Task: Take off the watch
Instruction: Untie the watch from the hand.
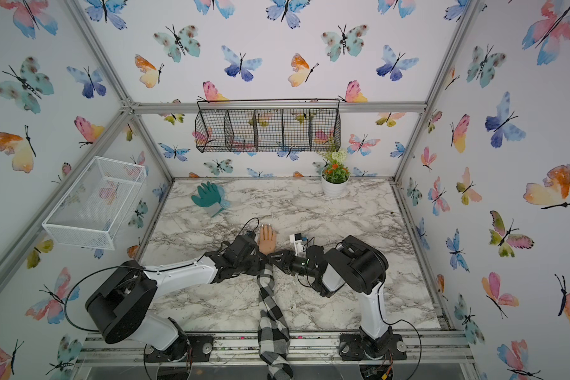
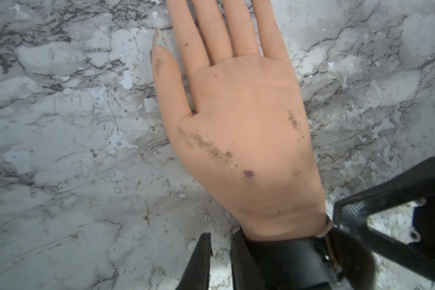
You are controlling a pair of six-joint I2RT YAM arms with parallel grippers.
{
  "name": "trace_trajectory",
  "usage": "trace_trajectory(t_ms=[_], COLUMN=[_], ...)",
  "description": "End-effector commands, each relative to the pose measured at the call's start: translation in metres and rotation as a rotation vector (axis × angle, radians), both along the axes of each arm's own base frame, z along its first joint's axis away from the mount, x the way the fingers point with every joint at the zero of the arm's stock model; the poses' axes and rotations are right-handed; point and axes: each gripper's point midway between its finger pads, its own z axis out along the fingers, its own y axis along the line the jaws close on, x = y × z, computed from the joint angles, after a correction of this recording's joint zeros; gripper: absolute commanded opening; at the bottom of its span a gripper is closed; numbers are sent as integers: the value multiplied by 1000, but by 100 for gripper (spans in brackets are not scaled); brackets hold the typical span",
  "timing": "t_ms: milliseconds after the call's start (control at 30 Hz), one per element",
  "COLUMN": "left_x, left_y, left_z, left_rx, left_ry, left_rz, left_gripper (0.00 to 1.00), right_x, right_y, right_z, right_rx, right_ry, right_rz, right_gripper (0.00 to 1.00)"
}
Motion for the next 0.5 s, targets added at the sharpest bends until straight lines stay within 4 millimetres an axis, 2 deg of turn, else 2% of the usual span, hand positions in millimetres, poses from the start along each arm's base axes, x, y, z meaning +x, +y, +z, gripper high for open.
trace_trajectory(t_ms=[0,267,467], left_x=[-2,1,3], left_y=[0,0,9], left_z=[-7,-8,-6], left_rx=[-4,-5,-27], left_ry=[17,9,11], left_rz=[1,10,43], left_gripper=[20,20,20], right_x=[-1,-2,-4], right_y=[7,24,26], right_z=[10,44,56], right_rx=[32,93,101], right_ry=[-6,-52,-64], right_rz=[36,80,88], right_gripper=[45,44,43])
